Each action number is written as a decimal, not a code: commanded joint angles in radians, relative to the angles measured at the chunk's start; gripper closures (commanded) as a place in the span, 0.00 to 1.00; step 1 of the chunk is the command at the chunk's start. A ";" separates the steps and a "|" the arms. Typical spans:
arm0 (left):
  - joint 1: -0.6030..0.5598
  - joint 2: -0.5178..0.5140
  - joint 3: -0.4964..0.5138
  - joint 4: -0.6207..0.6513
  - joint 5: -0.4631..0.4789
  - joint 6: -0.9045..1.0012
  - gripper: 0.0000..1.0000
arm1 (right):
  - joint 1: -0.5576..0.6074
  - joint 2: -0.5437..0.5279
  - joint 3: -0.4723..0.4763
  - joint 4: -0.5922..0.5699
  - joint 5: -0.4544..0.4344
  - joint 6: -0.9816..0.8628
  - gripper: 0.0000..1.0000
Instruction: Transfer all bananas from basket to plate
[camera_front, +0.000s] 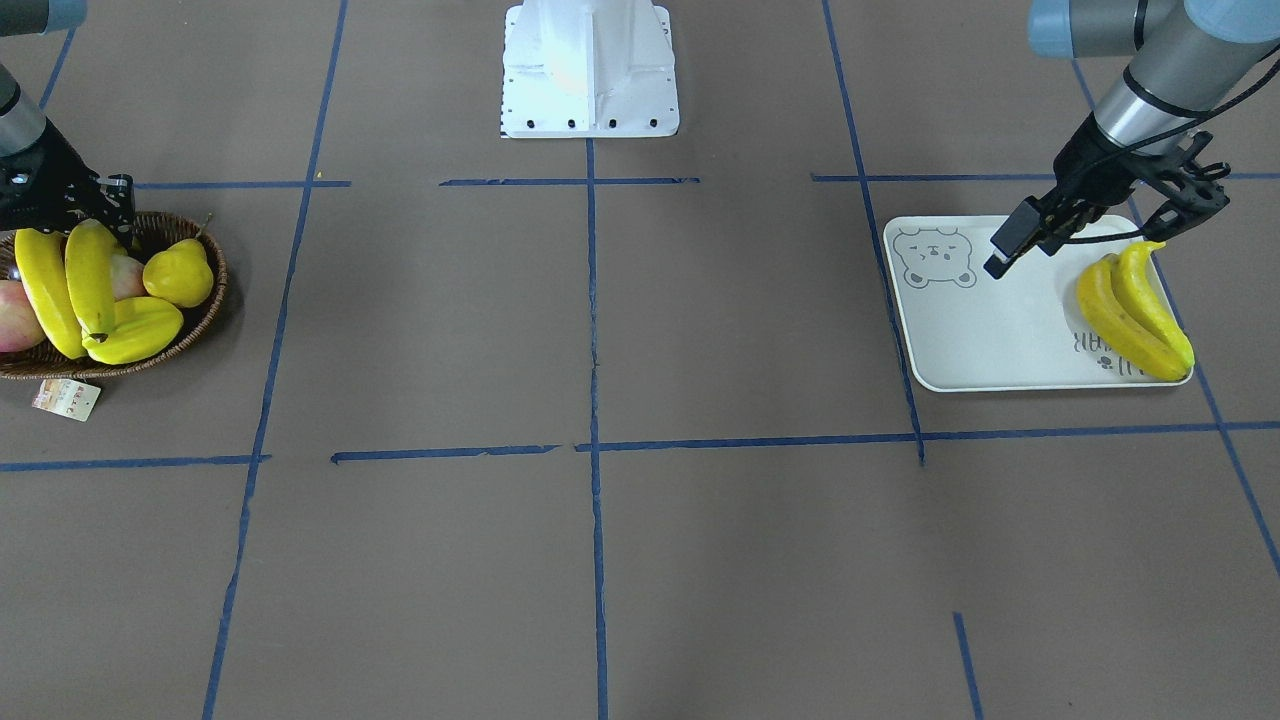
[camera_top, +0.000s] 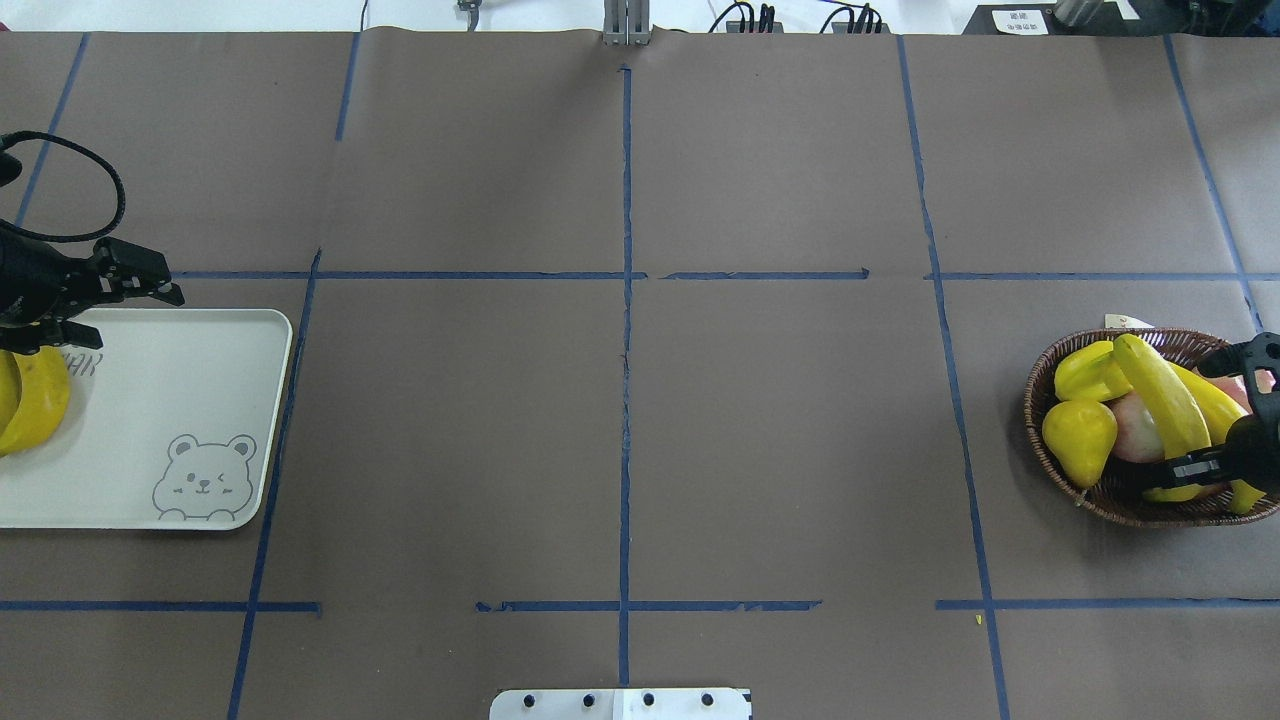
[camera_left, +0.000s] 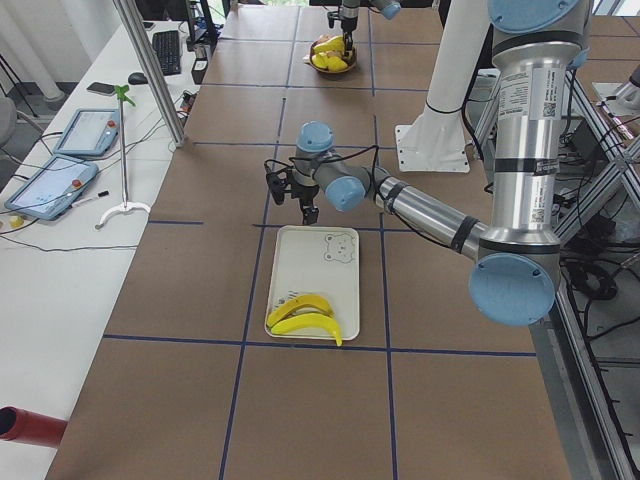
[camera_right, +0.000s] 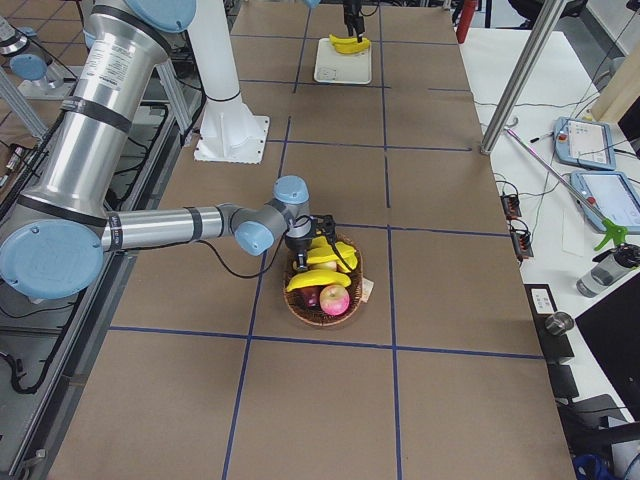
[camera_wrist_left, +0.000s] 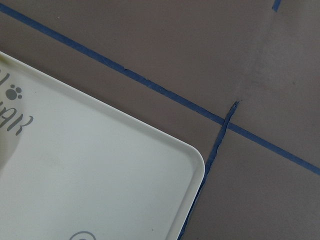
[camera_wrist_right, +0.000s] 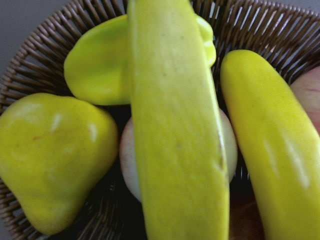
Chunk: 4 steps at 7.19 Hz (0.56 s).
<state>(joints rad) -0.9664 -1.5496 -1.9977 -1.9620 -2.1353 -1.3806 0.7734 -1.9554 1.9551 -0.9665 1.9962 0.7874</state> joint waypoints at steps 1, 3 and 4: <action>0.000 0.000 -0.001 0.000 0.000 0.000 0.00 | 0.014 -0.034 0.057 0.000 0.004 -0.008 0.87; 0.002 -0.006 0.001 0.000 -0.002 0.000 0.00 | 0.067 -0.048 0.148 -0.001 0.053 -0.010 0.94; 0.005 -0.012 -0.001 -0.003 0.000 0.000 0.00 | 0.114 -0.022 0.159 0.002 0.082 -0.019 0.94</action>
<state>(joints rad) -0.9640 -1.5549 -1.9978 -1.9626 -2.1363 -1.3806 0.8367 -1.9955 2.0840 -0.9671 2.0426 0.7758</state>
